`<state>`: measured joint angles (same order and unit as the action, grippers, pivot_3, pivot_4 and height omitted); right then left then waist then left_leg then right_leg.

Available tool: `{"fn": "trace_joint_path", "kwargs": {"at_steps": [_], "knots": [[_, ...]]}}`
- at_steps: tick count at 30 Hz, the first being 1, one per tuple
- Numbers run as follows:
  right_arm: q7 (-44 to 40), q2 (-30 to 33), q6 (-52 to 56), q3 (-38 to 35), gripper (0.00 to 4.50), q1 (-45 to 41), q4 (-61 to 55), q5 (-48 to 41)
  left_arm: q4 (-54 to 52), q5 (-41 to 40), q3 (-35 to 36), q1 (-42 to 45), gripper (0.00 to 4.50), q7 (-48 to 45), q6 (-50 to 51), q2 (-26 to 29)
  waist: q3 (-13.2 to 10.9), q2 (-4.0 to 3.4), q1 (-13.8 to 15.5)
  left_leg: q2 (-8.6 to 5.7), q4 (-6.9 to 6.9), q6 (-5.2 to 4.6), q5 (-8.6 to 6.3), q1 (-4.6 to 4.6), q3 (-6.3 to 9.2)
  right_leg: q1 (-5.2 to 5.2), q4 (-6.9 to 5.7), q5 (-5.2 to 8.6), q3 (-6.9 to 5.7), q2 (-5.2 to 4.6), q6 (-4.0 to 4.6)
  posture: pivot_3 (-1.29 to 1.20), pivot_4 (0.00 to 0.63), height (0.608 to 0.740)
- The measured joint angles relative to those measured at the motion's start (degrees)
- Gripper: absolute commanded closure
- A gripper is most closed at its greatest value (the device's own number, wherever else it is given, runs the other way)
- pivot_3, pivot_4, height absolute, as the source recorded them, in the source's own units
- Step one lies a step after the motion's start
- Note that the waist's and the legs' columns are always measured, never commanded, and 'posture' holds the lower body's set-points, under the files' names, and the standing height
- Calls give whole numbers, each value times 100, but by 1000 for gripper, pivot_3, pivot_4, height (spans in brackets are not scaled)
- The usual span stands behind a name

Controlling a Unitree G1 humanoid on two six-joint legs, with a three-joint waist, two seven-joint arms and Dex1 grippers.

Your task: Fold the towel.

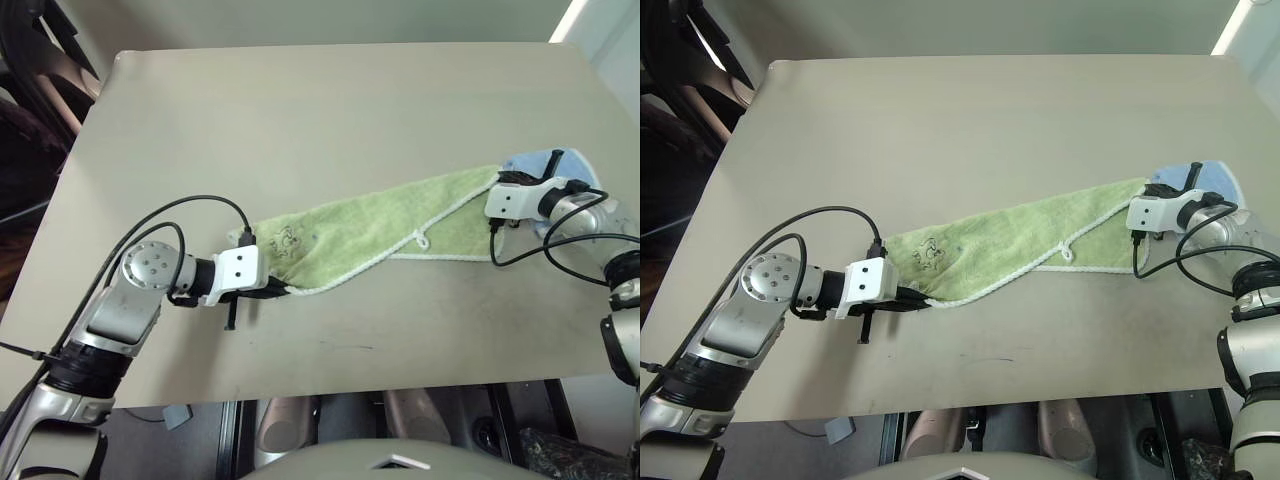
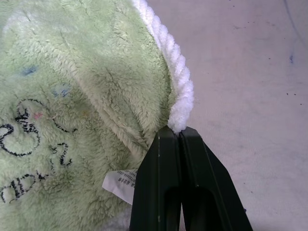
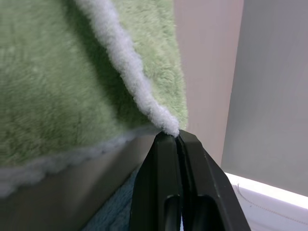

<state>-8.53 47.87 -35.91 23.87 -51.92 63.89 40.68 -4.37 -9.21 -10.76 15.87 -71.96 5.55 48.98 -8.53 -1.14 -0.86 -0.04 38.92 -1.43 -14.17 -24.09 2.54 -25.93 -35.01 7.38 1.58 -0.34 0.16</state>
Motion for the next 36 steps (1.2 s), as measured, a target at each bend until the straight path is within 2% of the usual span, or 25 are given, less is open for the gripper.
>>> {"fn": "trace_joint_path", "kwargs": {"at_steps": [3,8,13,20,28,32,36], "knots": [[-3,91,-2,-36,4471,33,-164,-38,111,-96,161,87,4500,170,89,-121,0,0,2,1,0,0,0,0,1,1,-2,0,-1,0,1,0,150,735],[-172,219,8,-313,4471,142,-686,-417,645,-544,1076,877,4500,1287,446,-899,-2,-1,33,0,8,-5,3,-1,-5,5,0,-12,-1,-3,-6,0,150,735],[-529,314,168,-677,4471,183,-1202,-869,1983,-446,1865,1909,4500,2709,436,-1162,-2,-1,23,1,8,-6,6,2,-6,7,3,-37,-1,1,-47,0,150,735],[-854,222,477,-881,4471,-396,-1206,-1241,3775,-292,2084,3397,4500,3698,100,-1406,-4,-2,29,-4,10,-6,6,-14,-9,-3,13,-46,0,-4,-62,0,150,735],[-1532,391,635,-1457,4471,-1071,-1404,-2050,4873,-498,2399,4679,4500,3675,-356,-1234,-4,-2,49,-4,6,-3,5,-92,-7,-76,16,-46,-6,-3,-65,0,150,735],[-2356,605,813,-1798,4471,-826,-2001,-2737,4849,-637,2438,4647,4500,3307,-401,-1025,-4,-1,52,-3,5,0,4,-96,-7,-78,19,-33,-5,-1,-70,0,150,735],[-3637,992,1616,-2303,4471,317,-3303,-3885,3971,-1116,2535,3772,4500,2353,15,-690,-4,-1,54,-3,16,11,0,-100,-12,-77,14,-7,-4,0,-75,0,150,735]]}}
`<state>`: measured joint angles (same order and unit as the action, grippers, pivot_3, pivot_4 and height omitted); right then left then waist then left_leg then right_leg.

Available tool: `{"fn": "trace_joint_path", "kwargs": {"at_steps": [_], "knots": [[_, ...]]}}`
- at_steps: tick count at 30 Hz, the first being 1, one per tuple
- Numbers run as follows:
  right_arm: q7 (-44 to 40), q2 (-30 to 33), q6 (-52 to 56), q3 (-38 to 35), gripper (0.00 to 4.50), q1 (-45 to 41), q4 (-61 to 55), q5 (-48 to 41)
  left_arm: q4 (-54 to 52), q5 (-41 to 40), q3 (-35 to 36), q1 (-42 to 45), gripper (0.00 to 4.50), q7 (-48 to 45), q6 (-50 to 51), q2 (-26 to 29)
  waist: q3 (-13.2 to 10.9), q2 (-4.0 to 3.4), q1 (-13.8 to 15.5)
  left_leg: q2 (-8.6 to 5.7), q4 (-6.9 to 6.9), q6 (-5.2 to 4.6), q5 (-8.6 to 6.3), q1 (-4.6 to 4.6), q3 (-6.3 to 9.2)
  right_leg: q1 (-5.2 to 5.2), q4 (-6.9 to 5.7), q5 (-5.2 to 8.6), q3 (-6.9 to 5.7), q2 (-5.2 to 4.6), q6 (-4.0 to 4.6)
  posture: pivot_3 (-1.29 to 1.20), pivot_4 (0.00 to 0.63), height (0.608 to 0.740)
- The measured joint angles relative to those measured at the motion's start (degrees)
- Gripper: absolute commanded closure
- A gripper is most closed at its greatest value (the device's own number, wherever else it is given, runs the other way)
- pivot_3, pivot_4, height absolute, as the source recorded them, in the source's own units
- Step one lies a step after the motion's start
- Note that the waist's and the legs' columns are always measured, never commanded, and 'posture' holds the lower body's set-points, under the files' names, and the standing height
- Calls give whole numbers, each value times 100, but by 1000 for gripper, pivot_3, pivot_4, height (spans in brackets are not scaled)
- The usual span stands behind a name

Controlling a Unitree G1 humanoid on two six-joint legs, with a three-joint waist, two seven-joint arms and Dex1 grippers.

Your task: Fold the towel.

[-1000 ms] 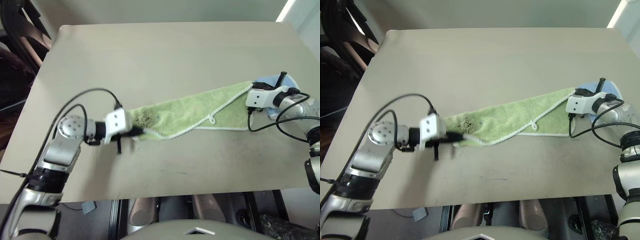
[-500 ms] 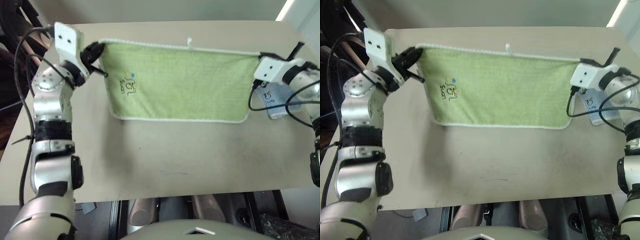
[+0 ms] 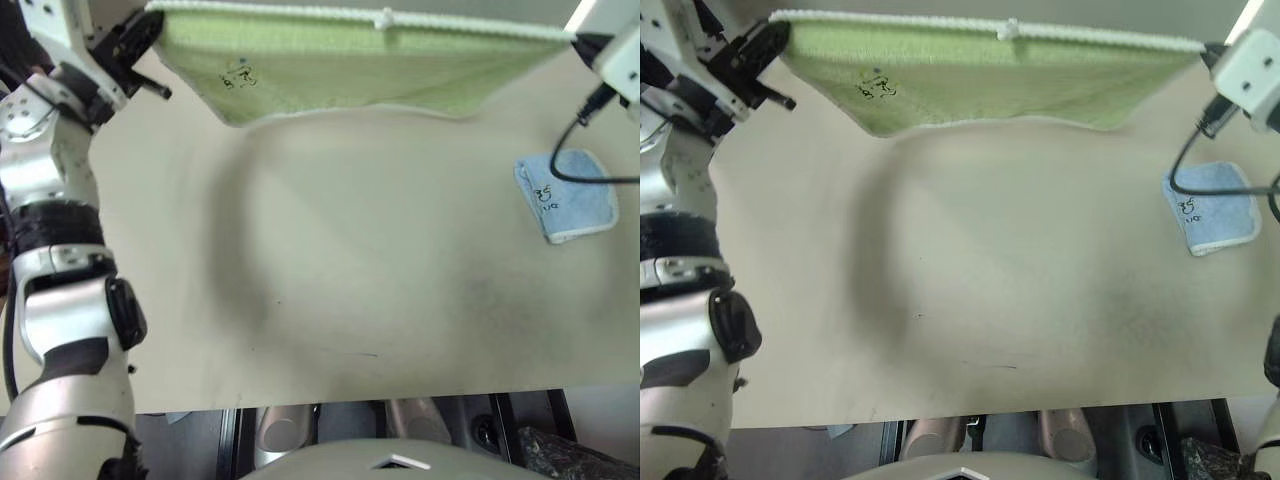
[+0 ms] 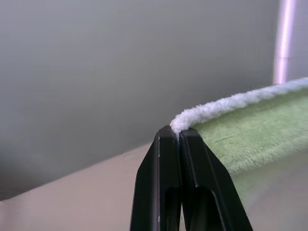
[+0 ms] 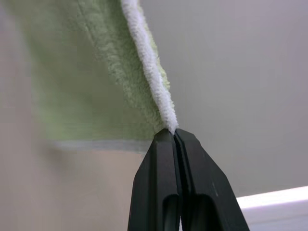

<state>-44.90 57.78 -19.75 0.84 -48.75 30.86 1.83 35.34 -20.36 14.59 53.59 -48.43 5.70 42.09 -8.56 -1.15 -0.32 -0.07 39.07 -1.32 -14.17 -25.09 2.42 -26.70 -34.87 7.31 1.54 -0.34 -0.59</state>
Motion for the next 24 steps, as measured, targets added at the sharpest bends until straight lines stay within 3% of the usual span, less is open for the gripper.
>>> {"fn": "trace_joint_path", "kwargs": {"at_steps": [2,7,12,15,17,20,24], "knots": [[-555,177,572,-226,4471,893,-795,-542,-608,-279,36,-736,4500,-503,308,172,0,1,2,0,8,49,12,0,-1,0,-8,16,0,2,-1,0,150,735],[-1574,493,1923,-703,4471,3342,-2823,-1612,-2177,-822,99,-2703,4500,-1523,1080,703,0,3,5,5,13,61,0,3,-3,1,-18,44,1,5,6,0,150,735],[-2112,731,2761,-1277,4471,4558,-3937,-2187,-2924,-965,280,-3560,4500,-1758,1521,1153,2,5,14,3,21,1,-27,22,-3,22,-19,61,5,5,68,0,150,735],[-2335,800,3067,-1539,4471,4934,-4187,-2330,-3036,-981,494,-3951,4500,-1793,1660,1313,1,9,-2,1,18,-1,-8,81,-2,78,-18,47,11,7,82,0,150,735],[-2510,844,3231,-1577,4471,5094,-4292,-2411,-3087,-998,596,-4190,4500,-1858,1729,1375,1,9,-13,1,15,0,-5,118,1,113,-18,76,13,9,35,0,150,735],[-2659,859,3327,-1568,4471,5121,-4308,-2415,-3088,-1007,699,-4360,4500,-1900,1762,1446,1,9,-20,-1,16,13,-9,121,7,117,-21,75,15,9,37,0,150,735],[-2568,771,3183,-1248,4471,4292,-4029,-2181,-2979,-803,629,-4207,4500,-1750,1675,1476,2,10,-49,-5,18,7,-2,136,9,129,-22,68,17,10,44,0,150,735]]}}
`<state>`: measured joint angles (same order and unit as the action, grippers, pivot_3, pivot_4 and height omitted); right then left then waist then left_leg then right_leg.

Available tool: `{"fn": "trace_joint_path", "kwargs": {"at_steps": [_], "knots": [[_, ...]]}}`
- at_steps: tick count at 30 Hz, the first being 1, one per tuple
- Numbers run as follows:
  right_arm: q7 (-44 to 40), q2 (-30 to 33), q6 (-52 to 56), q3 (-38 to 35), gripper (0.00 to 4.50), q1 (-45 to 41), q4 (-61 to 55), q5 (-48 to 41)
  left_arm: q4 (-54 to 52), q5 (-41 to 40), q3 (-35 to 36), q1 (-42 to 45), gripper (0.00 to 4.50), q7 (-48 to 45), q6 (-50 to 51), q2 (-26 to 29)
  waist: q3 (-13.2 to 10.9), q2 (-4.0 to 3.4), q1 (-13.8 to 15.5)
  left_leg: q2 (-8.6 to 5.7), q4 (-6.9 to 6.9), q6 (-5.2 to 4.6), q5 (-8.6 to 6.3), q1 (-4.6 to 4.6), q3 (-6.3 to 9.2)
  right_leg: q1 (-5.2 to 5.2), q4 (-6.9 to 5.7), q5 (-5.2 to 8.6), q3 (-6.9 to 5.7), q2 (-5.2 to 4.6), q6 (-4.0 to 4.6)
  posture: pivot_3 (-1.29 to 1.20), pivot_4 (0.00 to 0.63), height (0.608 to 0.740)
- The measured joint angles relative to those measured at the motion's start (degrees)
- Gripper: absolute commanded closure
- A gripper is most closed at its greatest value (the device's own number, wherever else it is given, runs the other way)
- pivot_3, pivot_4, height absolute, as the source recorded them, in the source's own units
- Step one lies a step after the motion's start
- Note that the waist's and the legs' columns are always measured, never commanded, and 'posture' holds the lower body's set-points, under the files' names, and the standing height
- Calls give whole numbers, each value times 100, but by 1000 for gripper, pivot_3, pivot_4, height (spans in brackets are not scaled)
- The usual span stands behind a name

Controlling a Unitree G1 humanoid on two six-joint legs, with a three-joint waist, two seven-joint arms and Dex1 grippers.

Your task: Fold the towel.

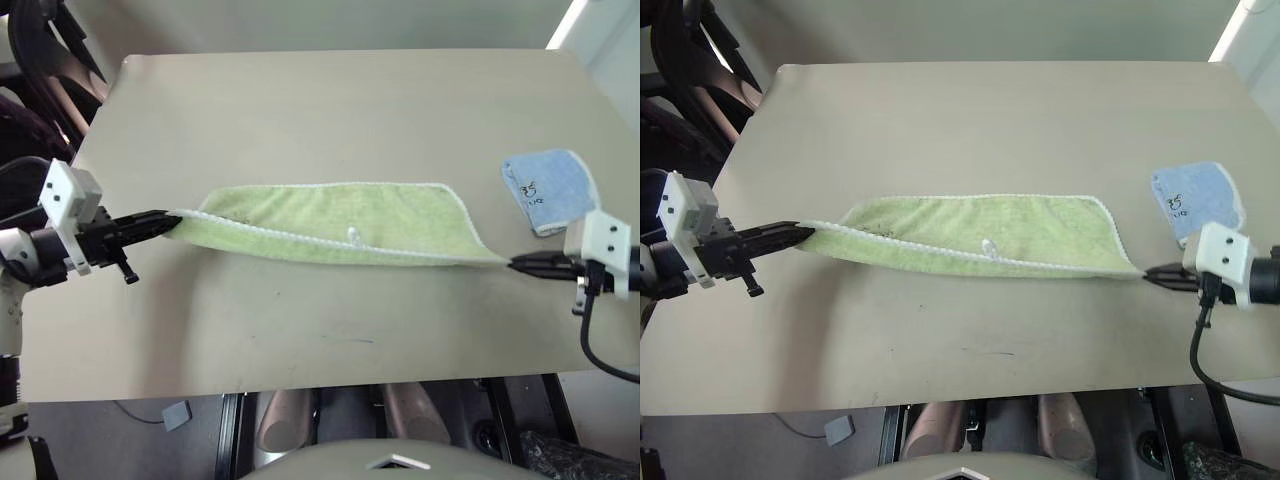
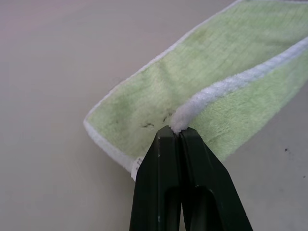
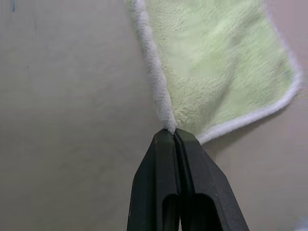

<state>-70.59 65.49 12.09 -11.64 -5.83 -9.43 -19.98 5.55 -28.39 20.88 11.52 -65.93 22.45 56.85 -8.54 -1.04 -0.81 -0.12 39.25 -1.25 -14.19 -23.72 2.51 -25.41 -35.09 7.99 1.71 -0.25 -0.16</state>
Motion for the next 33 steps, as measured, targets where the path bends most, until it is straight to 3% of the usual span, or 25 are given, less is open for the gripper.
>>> {"fn": "trace_joint_path", "kwargs": {"at_steps": [4,7,10,15,20,24,30,33], "knots": [[379,-571,-305,745,4471,-1432,903,651,723,795,-597,843,4500,645,-530,-236,3,3,-2,-1,5,-22,14,24,3,17,-7,-20,0,-2,-8,0,150,735],[729,-1032,-663,1348,4471,-2398,1927,1347,1462,1372,-1077,1406,4500,1045,-951,-539,2,2,-4,-2,-2,-24,15,19,1,4,-4,-56,-1,-3,36,0,150,735],[1113,-1429,-1117,1797,4471,-3230,3061,1995,2139,1753,-1435,1923,4500,1328,-1280,-866,2,2,3,-2,-8,-21,14,-33,1,-50,-2,-95,-9,-6,-20,0,150,735],[1568,-1904,-1753,2212,4471,-3950,4403,2677,3008,2263,-1754,2573,4500,1758,-1759,-1121,2,2,30,-1,-19,-3,21,-76,3,-97,5,-105,-13,-7,-27,0,150,735],[1866,-2122,-2335,2421,4471,-4207,5259,3093,3488,2656,-2079,2695,4500,1863,-2125,-1264,2,2,36,-1,-17,-3,20,-98,3,-113,11,-105,-14,-8,-27,0,150,735],[1936,-2142,-2557,2428,3500,-4213,5509,3212,3624,2723,-2107,2694,3146,1848,-2202,-1311,2,2,40,-2,-16,-5,18,-100,3,-114,5,-107,-15,-10,-26,0,150,735],[2190,-1985,-2732,2349,1337,-4171,5487,3268,3700,2754,-2001,2690,974,2051,-2285,-1308,2,2,41,-2,-13,-9,35,-97,1,-113,4,-132,-15,-11,-5,0,150,735],[2418,-1813,-2757,2126,278,-4007,5260,3257,3734,2715,-1781,2645,955,2245,-2330,-1308,2,2,40,-1,-12,-9,50,-93,0,-108,3,-134,-15,-11,5,0,150,735]]}}
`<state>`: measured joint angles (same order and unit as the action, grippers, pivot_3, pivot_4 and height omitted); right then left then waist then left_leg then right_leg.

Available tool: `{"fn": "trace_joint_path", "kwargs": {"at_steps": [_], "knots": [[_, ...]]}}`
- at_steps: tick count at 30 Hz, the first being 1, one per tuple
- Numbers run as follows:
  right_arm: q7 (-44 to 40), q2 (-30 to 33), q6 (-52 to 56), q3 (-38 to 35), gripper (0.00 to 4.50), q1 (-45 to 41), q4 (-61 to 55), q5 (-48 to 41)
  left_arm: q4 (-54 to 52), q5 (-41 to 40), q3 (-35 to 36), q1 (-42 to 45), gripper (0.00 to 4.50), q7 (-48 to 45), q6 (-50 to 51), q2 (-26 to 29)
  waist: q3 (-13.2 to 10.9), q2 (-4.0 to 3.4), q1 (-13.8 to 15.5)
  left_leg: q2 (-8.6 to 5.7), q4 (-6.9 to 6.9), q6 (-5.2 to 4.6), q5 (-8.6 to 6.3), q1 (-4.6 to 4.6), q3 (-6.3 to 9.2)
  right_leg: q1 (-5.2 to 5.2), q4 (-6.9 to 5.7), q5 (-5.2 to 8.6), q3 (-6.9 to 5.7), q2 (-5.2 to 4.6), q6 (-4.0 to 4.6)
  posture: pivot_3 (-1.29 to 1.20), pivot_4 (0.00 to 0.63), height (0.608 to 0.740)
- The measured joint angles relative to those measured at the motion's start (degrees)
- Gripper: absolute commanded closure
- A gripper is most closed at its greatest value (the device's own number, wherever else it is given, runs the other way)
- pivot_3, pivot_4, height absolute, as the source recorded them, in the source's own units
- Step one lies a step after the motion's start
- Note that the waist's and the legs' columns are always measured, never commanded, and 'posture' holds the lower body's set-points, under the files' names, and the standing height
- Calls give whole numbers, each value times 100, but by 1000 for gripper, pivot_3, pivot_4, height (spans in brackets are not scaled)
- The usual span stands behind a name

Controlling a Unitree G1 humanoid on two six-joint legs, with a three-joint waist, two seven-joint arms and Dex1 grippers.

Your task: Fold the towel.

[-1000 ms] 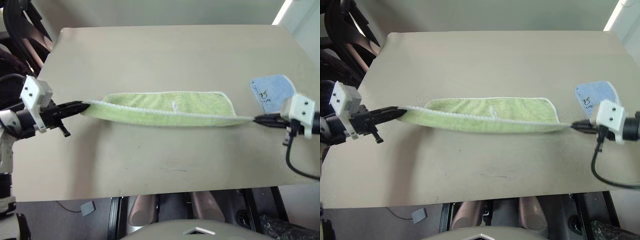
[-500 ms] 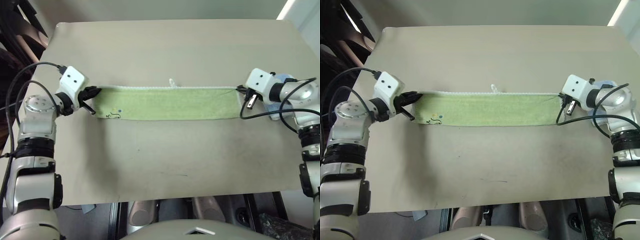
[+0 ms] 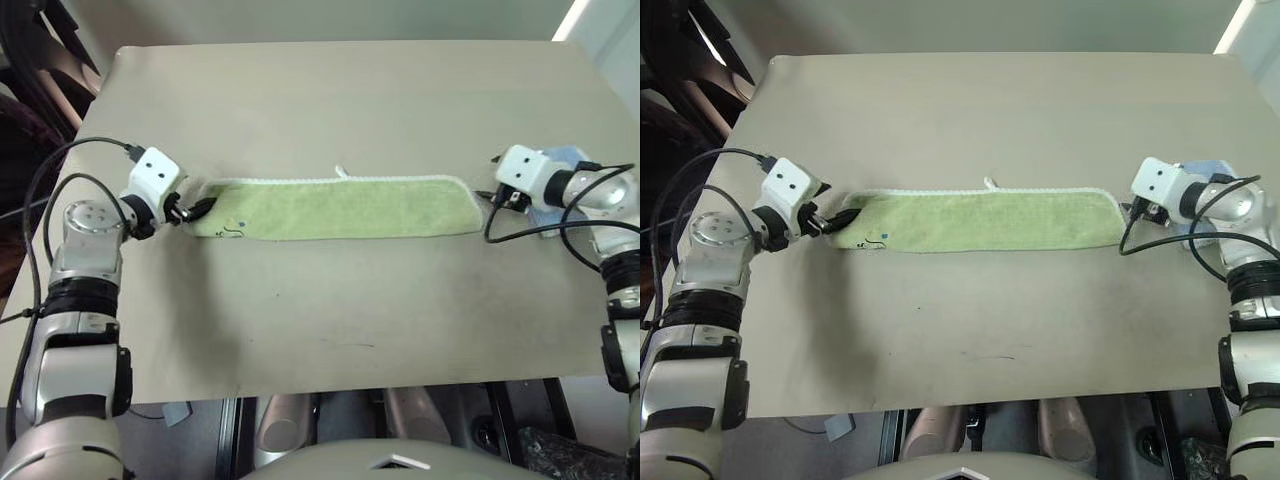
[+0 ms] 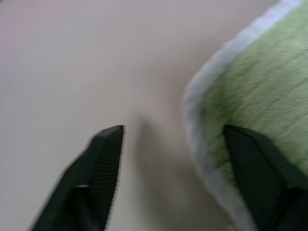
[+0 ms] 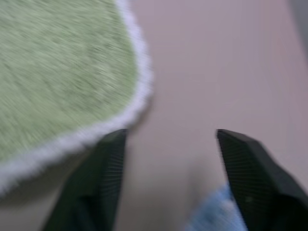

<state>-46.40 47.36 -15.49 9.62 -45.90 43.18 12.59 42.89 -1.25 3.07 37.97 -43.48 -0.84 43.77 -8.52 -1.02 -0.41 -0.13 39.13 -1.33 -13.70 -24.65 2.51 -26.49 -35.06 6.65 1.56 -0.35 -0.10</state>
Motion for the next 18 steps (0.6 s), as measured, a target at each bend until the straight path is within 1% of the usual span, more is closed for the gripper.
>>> {"fn": "trace_joint_path", "kwargs": {"at_steps": [1,2,4,7,8,10,12,13,15,17,18], "knots": [[38,31,3,-27,20,31,-37,0,0,-18,64,-4,955,27,-6,0,0,0,-2,0,0,0,2,4,0,4,0,0,1,0,2,0,150,735],[51,53,61,-98,20,113,-166,-37,-14,-74,113,-7,955,60,-2,-8,0,0,-3,0,0,-1,3,9,-1,8,2,0,1,0,5,0,150,735],[39,75,473,-497,20,530,-807,-403,-168,-253,370,-127,955,208,82,-22,0,0,-5,0,-1,-1,5,10,-3,10,1,2,1,1,6,0,150,735],[-27,127,1847,-1364,20,1373,-2058,-1278,-541,-492,749,-466,955,412,192,-2,0,0,12,1,-6,3,4,6,-9,10,6,14,0,2,9,0,150,735],[-33,123,2522,-1695,20,1719,-2601,-1663,-666,-555,830,-603,955,462,201,17,1,1,21,1,-5,4,3,6,-9,11,7,31,0,2,29,0,150,735],[-23,30,3661,-2165,20,2336,-3539,-2318,-858,-633,981,-771,955,530,211,19,2,10,28,1,-4,6,4,6,-10,16,7,52,-1,6,33,0,150,735],[70,-250,4837,-2497,20,2797,-4307,-2967,-1058,-742,1121,-871,955,561,211,20,2,17,26,0,2,10,6,12,-9,24,4,54,0,9,33,0,150,735],[272,-527,5631,-2723,20,2979,-4730,-3406,-1259,-850,1190,-936,955,521,218,19,2,18,24,-2,1,9,11,15,-10,25,3,52,5,10,32,0,150,735],[775,-1142,6950,-3176,20,3078,-5298,-4108,-1745,-1098,1227,-1092,955,288,301,11,1,18,17,-7,1,6,15,38,-10,48,4,53,10,10,20,0,150,735],[1288,-1645,7973,-3522,20,3040,-5663,-4620,-2284,-1347,1193,-1234,955,-22,392,-60,1,18,10,-11,2,2,16,62,-10,72,4,79,15,9,-25,0,150,735],[1497,-1819,8342,-3660,20,2990,-5766,-4789,-2474,-1439,1178,-1294,955,-141,443,-86,1,18,8,-11,4,-1,16,66,-9,76,2,80,15,9,-26,0,150,735]]}}
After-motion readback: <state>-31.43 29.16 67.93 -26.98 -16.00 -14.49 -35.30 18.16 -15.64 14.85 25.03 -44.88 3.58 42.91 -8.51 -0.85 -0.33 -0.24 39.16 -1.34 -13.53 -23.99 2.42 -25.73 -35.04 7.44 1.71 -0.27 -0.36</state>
